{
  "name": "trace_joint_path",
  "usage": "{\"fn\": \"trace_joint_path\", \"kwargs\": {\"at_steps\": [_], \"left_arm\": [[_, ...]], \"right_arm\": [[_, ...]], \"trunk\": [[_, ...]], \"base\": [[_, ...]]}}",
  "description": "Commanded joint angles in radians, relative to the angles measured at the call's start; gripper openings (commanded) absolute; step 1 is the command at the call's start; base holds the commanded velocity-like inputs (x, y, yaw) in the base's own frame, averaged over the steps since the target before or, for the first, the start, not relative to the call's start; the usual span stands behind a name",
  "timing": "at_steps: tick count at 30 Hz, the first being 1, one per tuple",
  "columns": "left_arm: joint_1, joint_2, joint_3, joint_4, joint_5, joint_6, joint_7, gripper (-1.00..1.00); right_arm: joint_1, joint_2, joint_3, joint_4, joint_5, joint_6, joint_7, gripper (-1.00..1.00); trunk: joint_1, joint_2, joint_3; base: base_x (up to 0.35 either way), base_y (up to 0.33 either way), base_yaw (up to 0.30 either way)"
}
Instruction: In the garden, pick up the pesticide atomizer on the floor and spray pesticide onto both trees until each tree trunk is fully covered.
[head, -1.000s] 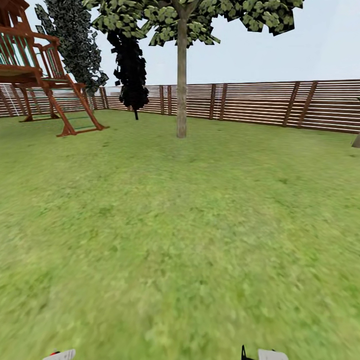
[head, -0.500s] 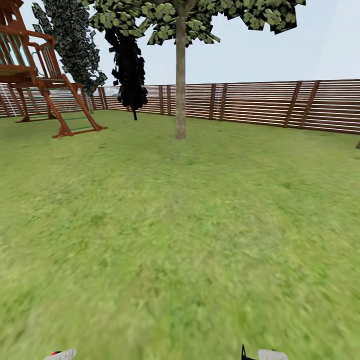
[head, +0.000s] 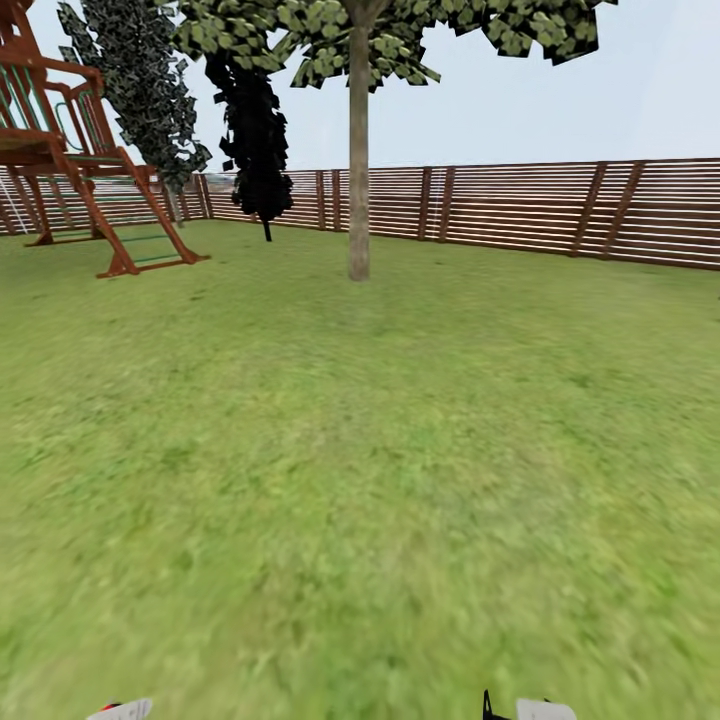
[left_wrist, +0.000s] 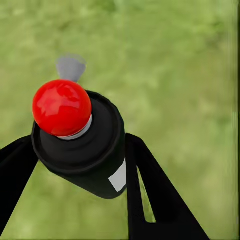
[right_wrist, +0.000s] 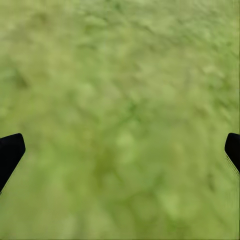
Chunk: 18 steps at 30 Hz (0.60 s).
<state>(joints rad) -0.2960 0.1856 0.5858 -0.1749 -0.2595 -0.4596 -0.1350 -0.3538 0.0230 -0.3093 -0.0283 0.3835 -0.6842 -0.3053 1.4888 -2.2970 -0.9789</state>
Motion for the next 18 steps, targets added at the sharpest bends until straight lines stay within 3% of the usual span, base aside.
{"fn": "trace_joint_path", "kwargs": {"at_steps": [1,18], "left_arm": [[0.0,0.0,0.0,0.0,0.0,0.0,0.0,-1.0],[0.0,0.0,0.0,0.0,0.0,0.0,0.001,-1.0]], "right_arm": [[0.0,0.0,0.0,0.0,0.0,0.0,0.0,1.0],[0.0,0.0,0.0,0.0,0.0,0.0,0.0,1.0]], "trunk": [[0.0,0.0,0.0],[0.0,0.0,0.0]], "base": [[0.338,-0.083,0.0],[0.338,-0.083,0.0]]}}
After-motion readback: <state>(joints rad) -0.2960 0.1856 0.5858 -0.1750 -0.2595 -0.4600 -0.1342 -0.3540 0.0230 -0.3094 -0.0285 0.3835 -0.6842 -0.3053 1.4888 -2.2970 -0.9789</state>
